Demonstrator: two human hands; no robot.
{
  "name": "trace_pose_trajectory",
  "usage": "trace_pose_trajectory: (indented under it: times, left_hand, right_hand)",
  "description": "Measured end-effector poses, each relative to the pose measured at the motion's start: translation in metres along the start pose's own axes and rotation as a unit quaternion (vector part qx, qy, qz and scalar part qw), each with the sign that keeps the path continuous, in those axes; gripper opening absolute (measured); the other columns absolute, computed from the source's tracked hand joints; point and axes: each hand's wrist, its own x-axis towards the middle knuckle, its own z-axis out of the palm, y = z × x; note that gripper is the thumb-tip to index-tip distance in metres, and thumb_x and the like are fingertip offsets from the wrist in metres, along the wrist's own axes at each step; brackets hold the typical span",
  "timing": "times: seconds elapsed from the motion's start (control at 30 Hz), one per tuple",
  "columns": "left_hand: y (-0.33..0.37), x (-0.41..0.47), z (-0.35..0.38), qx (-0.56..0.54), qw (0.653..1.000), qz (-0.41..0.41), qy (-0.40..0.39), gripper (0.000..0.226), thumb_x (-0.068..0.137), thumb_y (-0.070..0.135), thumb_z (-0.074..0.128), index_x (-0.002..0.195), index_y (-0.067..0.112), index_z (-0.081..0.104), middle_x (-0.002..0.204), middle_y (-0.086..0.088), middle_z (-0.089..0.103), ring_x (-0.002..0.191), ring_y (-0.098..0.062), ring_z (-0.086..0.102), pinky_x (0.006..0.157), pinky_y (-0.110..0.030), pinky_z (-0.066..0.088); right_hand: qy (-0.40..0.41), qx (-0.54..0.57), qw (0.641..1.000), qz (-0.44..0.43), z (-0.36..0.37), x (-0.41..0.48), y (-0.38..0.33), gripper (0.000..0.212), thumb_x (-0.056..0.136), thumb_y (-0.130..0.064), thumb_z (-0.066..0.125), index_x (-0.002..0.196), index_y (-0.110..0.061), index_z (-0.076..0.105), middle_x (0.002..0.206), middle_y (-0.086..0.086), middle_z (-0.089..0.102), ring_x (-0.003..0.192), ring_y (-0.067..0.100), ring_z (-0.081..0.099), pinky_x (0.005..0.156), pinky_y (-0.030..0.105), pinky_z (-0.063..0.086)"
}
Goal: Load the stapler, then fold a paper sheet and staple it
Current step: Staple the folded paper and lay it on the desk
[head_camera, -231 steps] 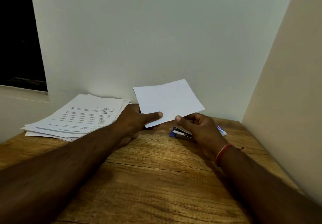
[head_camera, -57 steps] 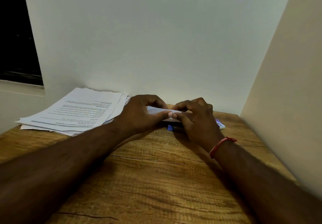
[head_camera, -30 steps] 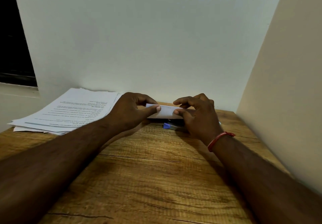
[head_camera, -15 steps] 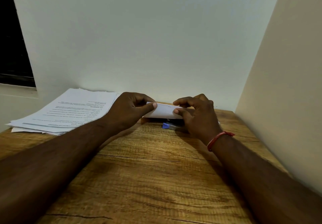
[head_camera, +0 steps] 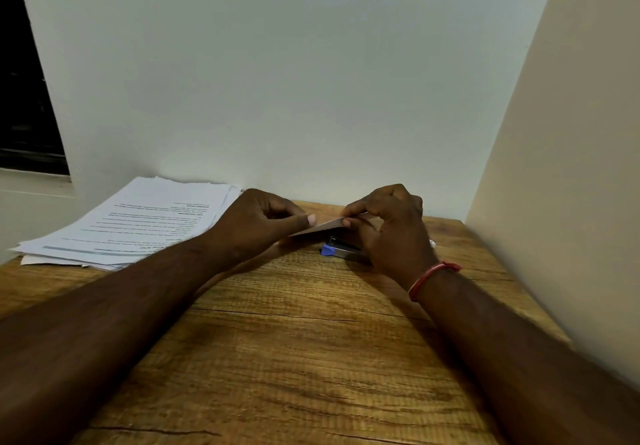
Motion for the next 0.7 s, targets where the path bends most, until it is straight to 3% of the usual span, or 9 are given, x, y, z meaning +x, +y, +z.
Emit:
trace_pose_trajectory:
  times: [0.1,0.23,0.47,0.7]
  left_hand:
    - [-0.0014,0.0010,-0.0004,0.014,1.000,0.000,-0.005,0.010,0.096,0.030,0.086,0.093,0.023,0.091,0.092,0.005,0.087,0.095,-0.016,0.081,0.088,-0.033,0.059]
    - [-0.0012,0.0006,-0.0009,0.015,1.000,0.014,-0.019,0.010,0.095,0.031,0.087,0.094,0.023,0.091,0.092,0.004,0.087,0.093,-0.015,0.082,0.081,-0.021,0.059]
    - [-0.0019,0.0020,0.0000,0.051,0.999,0.009,-0.012,0.014,0.098,0.035,0.085,0.093,0.024,0.091,0.091,0.008,0.086,0.092,-0.014,0.082,0.080,-0.022,0.057]
    - [-0.0014,0.0023,0.0013,0.079,0.997,0.008,-0.020,0.017,0.101,0.035,0.082,0.092,0.023,0.090,0.091,0.006,0.086,0.091,-0.018,0.080,0.073,-0.016,0.054]
  right_hand:
    - [0.001,-0.003,1.000,-0.002,0.0006,0.0005,0.0014,0.020,0.090,-0.018,0.087,0.098,-0.036,0.086,0.091,-0.036,0.060,0.112,0.005,0.049,0.099,0.039,0.033]
    - [0.007,-0.005,1.000,-0.003,0.0020,0.0002,0.0036,0.020,0.090,-0.018,0.087,0.098,-0.037,0.085,0.091,-0.034,0.062,0.112,0.005,0.050,0.099,0.040,0.033]
    - [0.003,-0.010,1.000,-0.009,0.0024,0.0005,0.0048,0.023,0.090,-0.015,0.086,0.098,-0.036,0.086,0.092,-0.031,0.064,0.113,0.006,0.051,0.100,0.039,0.033]
    - [-0.003,-0.033,0.999,-0.023,0.0023,0.0013,0.0052,0.029,0.089,-0.008,0.084,0.097,-0.036,0.085,0.089,-0.038,0.058,0.112,0.005,0.050,0.098,0.036,0.028]
